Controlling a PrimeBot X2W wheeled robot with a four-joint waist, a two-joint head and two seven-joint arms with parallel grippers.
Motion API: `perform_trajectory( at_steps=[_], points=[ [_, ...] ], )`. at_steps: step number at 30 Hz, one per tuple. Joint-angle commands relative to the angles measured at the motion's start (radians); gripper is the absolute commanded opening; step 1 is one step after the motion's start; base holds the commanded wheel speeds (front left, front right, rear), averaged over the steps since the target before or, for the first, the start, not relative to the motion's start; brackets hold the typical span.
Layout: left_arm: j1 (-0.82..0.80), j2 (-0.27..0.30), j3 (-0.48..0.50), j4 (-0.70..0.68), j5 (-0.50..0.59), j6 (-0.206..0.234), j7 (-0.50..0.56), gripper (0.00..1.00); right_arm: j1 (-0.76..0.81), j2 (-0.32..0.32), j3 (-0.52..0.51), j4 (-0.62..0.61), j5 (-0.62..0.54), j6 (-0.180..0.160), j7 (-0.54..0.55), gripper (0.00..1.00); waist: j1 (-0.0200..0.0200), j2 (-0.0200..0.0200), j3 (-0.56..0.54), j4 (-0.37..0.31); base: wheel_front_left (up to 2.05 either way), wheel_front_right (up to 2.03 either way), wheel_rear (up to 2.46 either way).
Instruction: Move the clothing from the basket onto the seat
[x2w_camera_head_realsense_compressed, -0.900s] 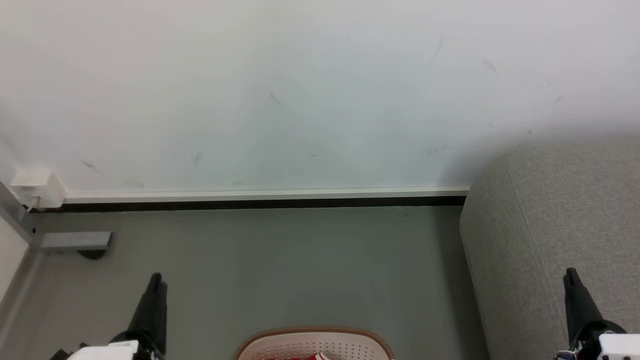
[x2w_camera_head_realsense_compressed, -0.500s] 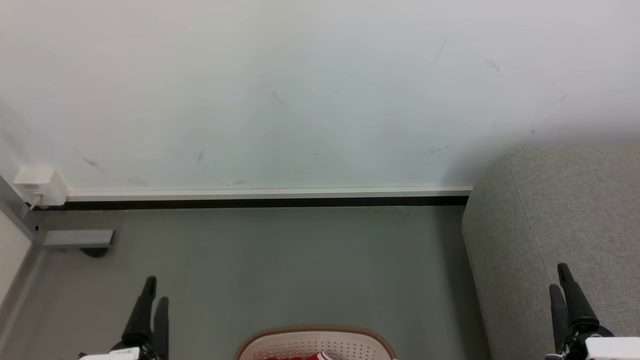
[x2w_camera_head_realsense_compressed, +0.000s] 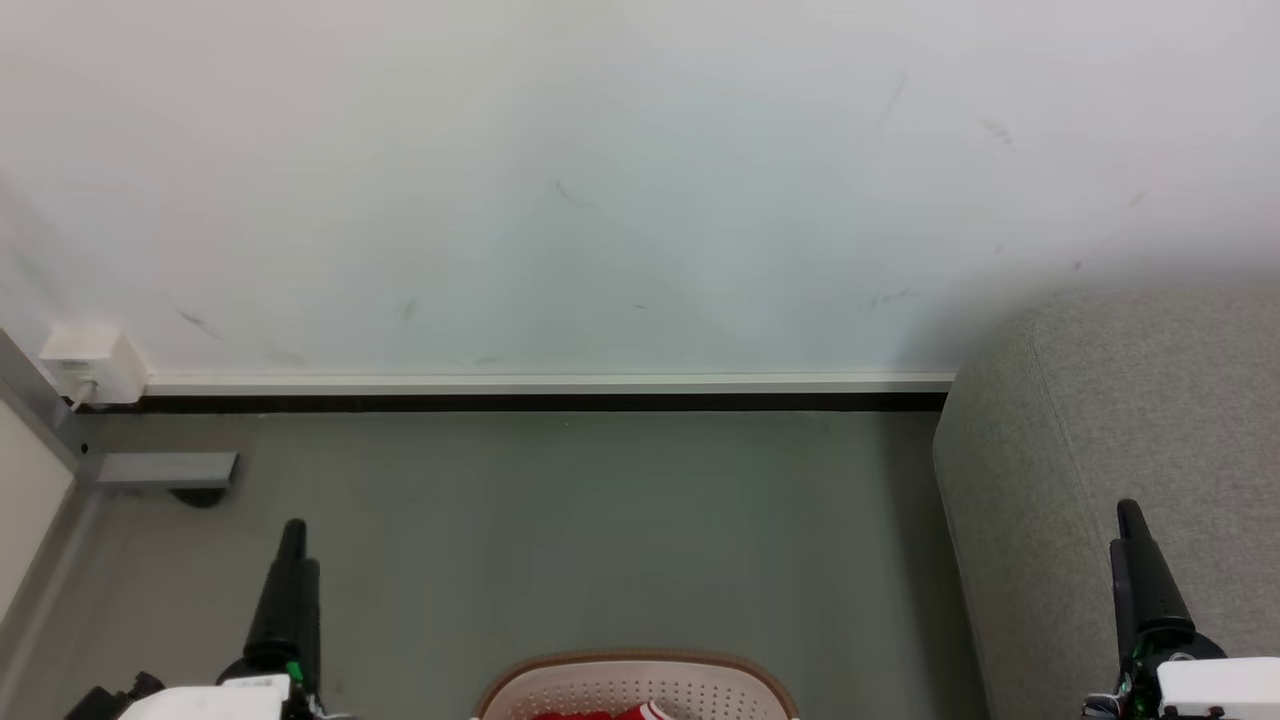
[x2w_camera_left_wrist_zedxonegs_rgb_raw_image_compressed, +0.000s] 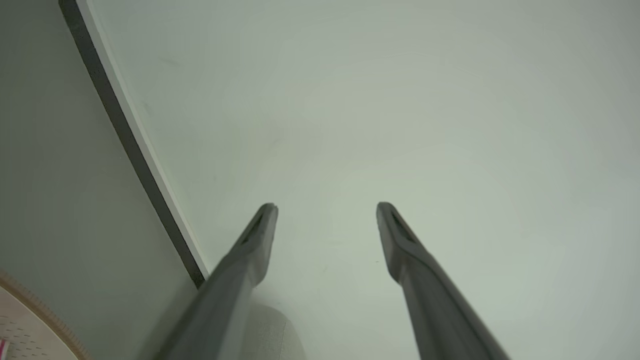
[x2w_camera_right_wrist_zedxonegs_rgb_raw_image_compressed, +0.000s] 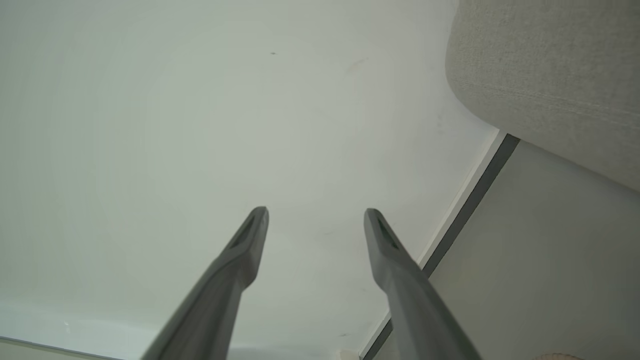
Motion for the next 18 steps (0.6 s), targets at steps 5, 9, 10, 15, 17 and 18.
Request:
perform_trajectory(
  at_steps=[5, 9, 10, 15, 17, 18],
  points=[
    [-0.014, 0.007, -0.007, -0.05, 0.079, -0.001, -0.025, 1.0, -0.021, -0.019, 0.024, -0.035, -0.09, 0.0, -0.026, 1.0, 0.0, 0.0, 0.001, 0.003, 0.0, 0.0, 0.0],
    [-0.01, 0.008, -0.011, -0.068, 0.134, -0.001, -0.04, 1.0, -0.021, -0.021, 0.032, -0.045, -0.153, 0.0, -0.041, 1.0, 0.0, 0.0, 0.002, 0.006, 0.0, 0.0, 0.0],
    [-0.009, 0.008, -0.011, -0.071, 0.149, -0.001, -0.045, 1.0, -0.021, -0.021, 0.034, -0.047, -0.168, 0.0, -0.045, 1.0, 0.0, 0.0, 0.002, 0.006, 0.0, 0.0, 0.0],
    [-0.007, 0.008, -0.019, -0.093, 0.244, -0.001, -0.063, 1.0, -0.022, -0.025, 0.043, -0.054, -0.247, -0.001, -0.064, 1.0, 0.0, 0.0, 0.002, 0.009, 0.0, 0.0, 0.0],
    [-0.006, 0.009, -0.026, -0.101, 0.284, -0.001, -0.069, 1.0, -0.022, -0.026, 0.047, -0.057, -0.278, -0.001, -0.07, 1.0, 0.0, 0.0, 0.002, 0.01, 0.0, 0.0, 0.0],
    [-0.005, 0.009, -0.03, -0.104, 0.304, -0.001, -0.073, 1.0, -0.023, -0.027, 0.051, -0.058, -0.293, -0.001, -0.074, 1.0, 0.0, 0.0, 0.002, 0.011, 0.0, 0.0, 0.0]
  ],
)
